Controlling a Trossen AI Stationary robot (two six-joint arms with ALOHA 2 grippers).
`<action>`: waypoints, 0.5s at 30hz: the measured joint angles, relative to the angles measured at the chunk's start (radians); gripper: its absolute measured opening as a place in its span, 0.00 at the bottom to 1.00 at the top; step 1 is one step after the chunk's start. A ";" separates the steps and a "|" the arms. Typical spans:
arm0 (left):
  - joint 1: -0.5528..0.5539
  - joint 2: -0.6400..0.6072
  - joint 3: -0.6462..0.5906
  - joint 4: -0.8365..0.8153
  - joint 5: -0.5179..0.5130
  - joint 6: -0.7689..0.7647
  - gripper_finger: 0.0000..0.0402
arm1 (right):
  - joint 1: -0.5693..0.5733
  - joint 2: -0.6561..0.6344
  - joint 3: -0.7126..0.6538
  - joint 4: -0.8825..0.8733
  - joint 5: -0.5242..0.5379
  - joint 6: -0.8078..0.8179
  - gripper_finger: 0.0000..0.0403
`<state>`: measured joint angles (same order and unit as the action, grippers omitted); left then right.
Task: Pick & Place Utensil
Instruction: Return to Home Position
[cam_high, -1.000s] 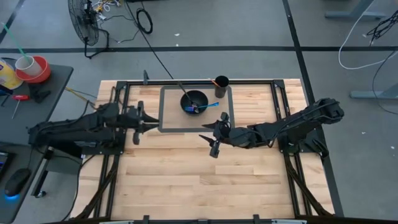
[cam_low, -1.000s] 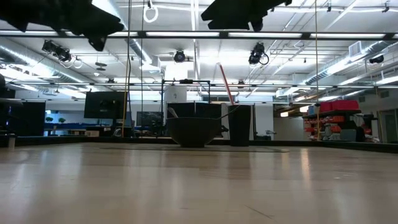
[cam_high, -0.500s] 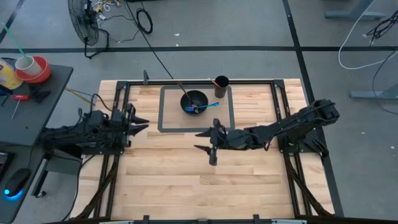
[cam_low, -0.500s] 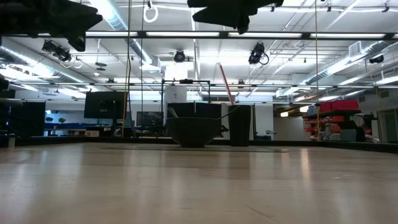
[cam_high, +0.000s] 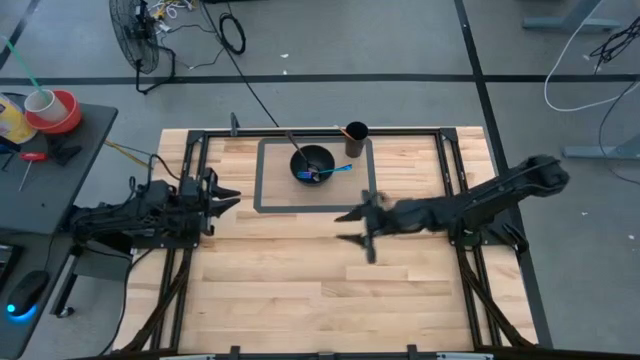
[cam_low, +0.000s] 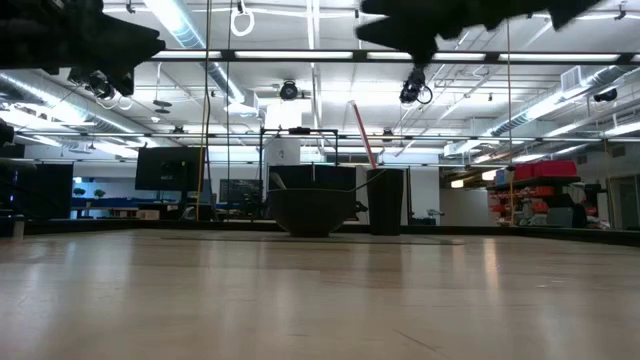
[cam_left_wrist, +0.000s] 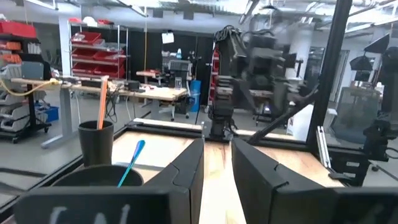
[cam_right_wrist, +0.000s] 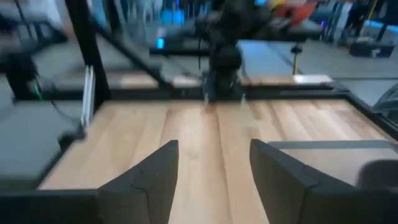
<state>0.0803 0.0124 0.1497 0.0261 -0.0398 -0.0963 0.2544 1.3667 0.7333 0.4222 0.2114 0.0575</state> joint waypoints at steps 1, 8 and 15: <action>0.000 0.000 0.000 -0.010 -0.001 0.000 0.22 | -0.012 -0.038 -0.062 0.061 -0.016 0.014 0.50; 0.000 0.000 0.000 -0.056 -0.002 0.003 0.22 | -0.030 -0.442 -0.443 0.195 0.055 0.085 0.50; 0.001 0.000 0.000 -0.053 -0.001 0.003 0.22 | 0.018 -0.852 -0.607 0.042 0.157 0.089 0.48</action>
<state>0.0811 0.0128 0.1497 -0.0269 -0.0410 -0.0929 0.2727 0.5146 0.1259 0.4645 0.3685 0.1466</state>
